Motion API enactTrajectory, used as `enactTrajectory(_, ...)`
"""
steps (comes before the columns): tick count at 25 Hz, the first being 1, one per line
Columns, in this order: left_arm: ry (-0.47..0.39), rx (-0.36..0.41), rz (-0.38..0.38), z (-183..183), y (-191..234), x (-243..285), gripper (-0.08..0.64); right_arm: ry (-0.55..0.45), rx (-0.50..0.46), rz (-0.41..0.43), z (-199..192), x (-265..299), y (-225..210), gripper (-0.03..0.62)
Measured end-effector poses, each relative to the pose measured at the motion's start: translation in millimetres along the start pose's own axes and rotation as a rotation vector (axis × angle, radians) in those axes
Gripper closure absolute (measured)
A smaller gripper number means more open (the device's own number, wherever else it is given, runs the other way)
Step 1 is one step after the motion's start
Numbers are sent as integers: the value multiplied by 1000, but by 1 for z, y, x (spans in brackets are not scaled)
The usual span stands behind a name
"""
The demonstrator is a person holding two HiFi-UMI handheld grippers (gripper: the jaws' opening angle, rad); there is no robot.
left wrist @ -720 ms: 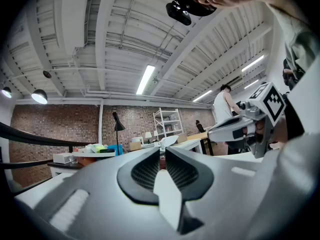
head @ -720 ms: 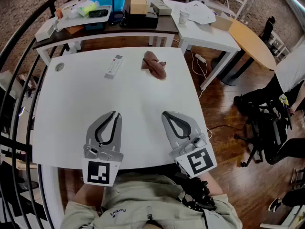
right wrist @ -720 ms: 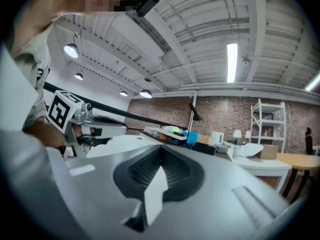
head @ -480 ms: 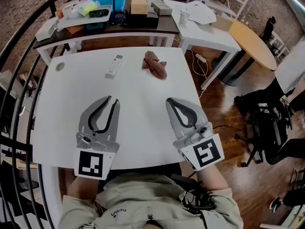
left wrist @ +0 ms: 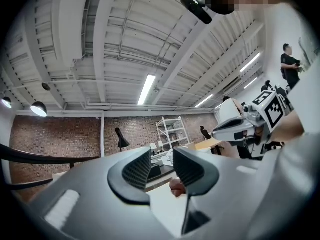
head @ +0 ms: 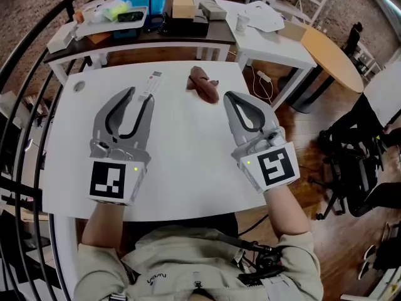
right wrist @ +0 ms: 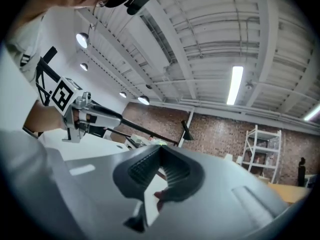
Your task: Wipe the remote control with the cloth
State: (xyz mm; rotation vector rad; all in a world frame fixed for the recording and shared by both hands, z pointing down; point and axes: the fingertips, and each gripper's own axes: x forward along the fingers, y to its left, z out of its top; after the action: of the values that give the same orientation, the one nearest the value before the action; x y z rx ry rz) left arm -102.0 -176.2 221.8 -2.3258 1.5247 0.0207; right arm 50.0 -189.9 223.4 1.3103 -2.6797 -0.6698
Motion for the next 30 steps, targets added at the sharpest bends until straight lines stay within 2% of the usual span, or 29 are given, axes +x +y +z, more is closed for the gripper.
enactTrajectory(7, 45, -48, 17, -8, 26, 32, 389, 11, 46, -27, -4, 29, -35, 495)
enactTrajectory(15, 101, -80, 46, -22, 51, 77, 300, 92, 60, -44, -27, 68, -62, 433)
enactTrajectory(21, 213, -125, 53, -64, 64, 111, 231, 156, 103, -42, -54, 97, -72, 376)
enactTrajectory(25, 293, -180, 51, -98, 67, 129, 173, 196, 135, -38, -73, 113, -76, 360)
enactTrajectory(30, 383, -217, 28, -134, 63, 149, 141, 242, 173, -37, -98, 131, -81, 347)
